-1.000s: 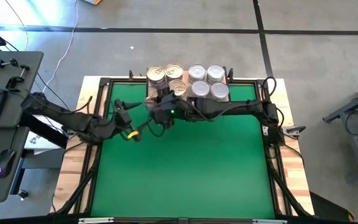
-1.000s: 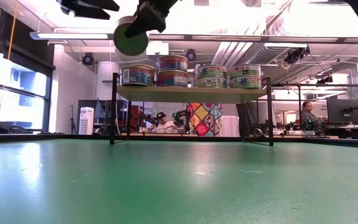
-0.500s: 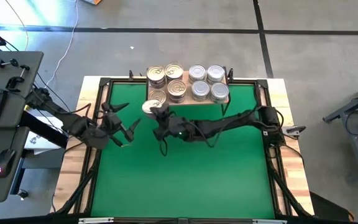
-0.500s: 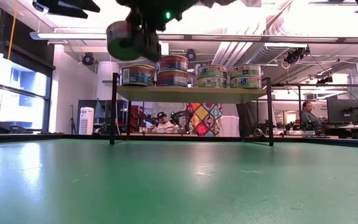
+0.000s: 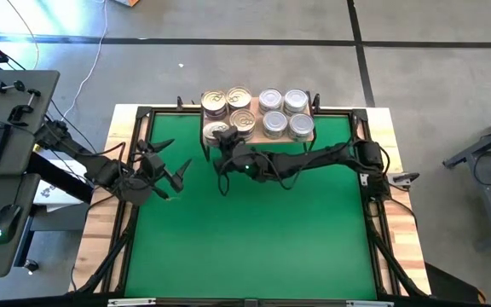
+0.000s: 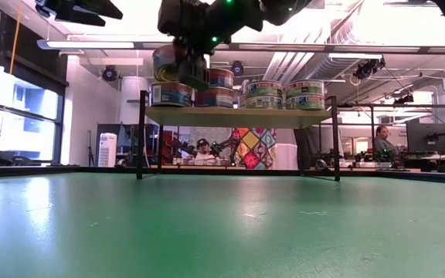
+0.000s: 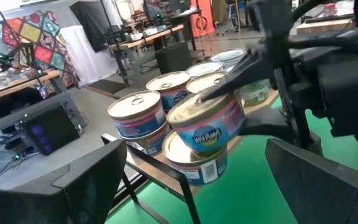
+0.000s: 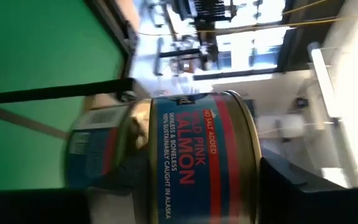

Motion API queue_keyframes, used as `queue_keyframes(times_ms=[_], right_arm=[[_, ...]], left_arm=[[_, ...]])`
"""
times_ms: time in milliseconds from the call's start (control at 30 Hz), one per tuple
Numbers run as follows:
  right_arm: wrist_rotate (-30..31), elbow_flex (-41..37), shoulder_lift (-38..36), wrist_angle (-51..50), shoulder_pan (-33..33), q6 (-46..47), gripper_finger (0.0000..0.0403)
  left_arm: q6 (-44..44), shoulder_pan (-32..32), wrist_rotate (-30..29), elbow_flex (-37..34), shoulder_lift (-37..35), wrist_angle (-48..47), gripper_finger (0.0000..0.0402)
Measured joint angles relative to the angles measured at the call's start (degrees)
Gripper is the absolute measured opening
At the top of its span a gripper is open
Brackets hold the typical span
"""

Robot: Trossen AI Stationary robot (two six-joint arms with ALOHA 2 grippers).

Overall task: Stack canned seafood by type on shelf
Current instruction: Stack the blue tuna can on top of the other blue tuna can on the shelf, then return to Home Position

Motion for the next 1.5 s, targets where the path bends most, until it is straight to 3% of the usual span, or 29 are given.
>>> queue_keyframes(times_ms=[133, 567, 767, 1033, 1367, 1500], right_arm=[[-2.6, 1.6, 0.0, -5.5, -1.0, 4.6, 0.0211], [-2.8, 2.1, 0.0, -6.3, -1.3, 3.0, 0.0285], [-3.2, 7.4, 0.0, -16.1, -1.4, 6.9, 0.0323], [-13.5, 17.6, 0.0, -37.5, -2.9, 17.3, 0.0327], [-19.2, 25.3, 0.0, -46.0, -5.1, 27.0, 0.0328], [-21.1, 29.1, -0.4, -53.3, -2.9, 33.9, 0.0328]], left_arm=[[0.0, 0.7, -0.1, 0.0, 0.0, 0.0, 0.0376], [0.0, 1.5, 0.1, 0.0, 0.0, 0.0, 0.0376], [0.0, 1.5, 0.1, 0.0, 0.0, 0.0, 0.0376], [0.0, 1.5, 0.2, 0.0, 0.0, 0.0, 0.0376], [-0.1, 1.5, 0.2, -0.1, 0.0, -0.3, 0.0376], [-1.9, 1.5, 0.3, -1.3, 0.0, -0.3, 0.0376]])
